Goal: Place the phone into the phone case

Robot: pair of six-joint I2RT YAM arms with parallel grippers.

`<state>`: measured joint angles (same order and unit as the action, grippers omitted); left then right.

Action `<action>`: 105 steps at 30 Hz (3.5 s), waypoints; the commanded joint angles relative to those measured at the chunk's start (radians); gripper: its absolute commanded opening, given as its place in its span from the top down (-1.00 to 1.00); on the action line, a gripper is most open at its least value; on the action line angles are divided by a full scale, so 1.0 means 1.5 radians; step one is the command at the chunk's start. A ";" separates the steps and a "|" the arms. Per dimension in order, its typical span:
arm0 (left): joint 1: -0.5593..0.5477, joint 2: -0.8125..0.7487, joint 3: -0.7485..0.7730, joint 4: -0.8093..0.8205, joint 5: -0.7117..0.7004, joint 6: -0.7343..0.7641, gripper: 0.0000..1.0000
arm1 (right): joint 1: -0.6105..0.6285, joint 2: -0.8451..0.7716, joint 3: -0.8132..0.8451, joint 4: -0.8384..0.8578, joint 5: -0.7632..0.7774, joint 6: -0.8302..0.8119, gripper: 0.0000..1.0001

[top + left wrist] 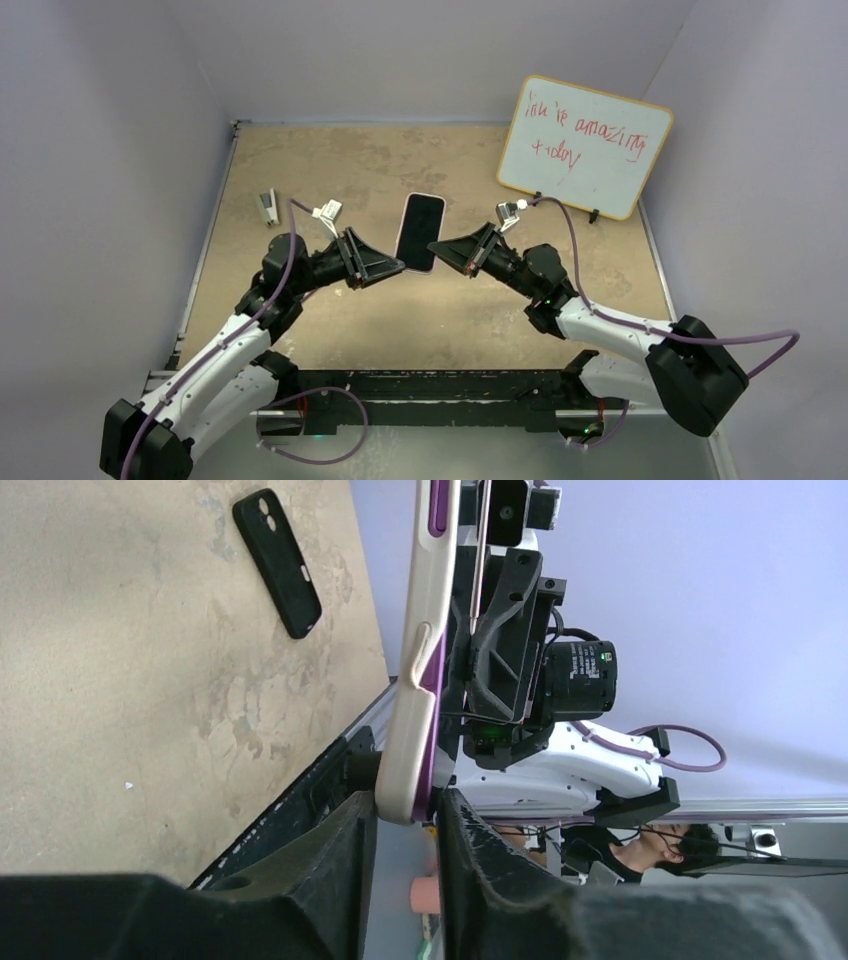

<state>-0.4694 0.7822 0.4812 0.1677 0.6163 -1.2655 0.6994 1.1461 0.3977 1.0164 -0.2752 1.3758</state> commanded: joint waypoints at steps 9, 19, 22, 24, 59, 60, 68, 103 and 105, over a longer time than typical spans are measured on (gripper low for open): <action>0.001 0.084 0.121 -0.310 -0.127 0.165 1.00 | -0.001 0.021 0.021 0.017 0.011 -0.069 1.00; 0.003 0.064 0.217 -0.386 -0.173 0.261 0.23 | -0.003 0.004 0.050 -0.086 -0.037 -0.169 1.00; 0.002 0.061 0.260 -0.392 -0.173 0.304 -0.02 | -0.004 -0.006 0.053 -0.098 -0.075 -0.198 1.00; 0.003 0.068 0.294 -0.401 -0.176 0.332 -0.08 | -0.004 -0.011 0.053 -0.098 -0.102 -0.210 1.00; 0.013 0.186 0.305 -0.335 -0.223 0.443 1.00 | -0.003 0.048 0.044 0.016 -0.201 -0.177 1.00; 0.013 0.187 0.304 -0.338 -0.228 0.446 1.00 | -0.003 0.054 0.048 0.005 -0.201 -0.185 1.00; 0.013 0.193 0.340 -0.405 -0.271 0.476 0.49 | -0.003 0.070 0.074 -0.080 -0.156 -0.237 1.00; 0.053 0.191 0.189 -0.184 -0.037 0.348 -0.16 | -0.088 0.172 0.187 0.001 -0.350 -0.190 1.00; 0.053 0.180 0.171 -0.134 -0.012 0.318 -0.12 | -0.088 0.183 0.177 0.049 -0.365 -0.162 1.00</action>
<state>-0.3935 1.0889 0.7883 -0.2283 0.4885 -0.6918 0.5636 1.4372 0.6704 0.8368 -0.7380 1.0332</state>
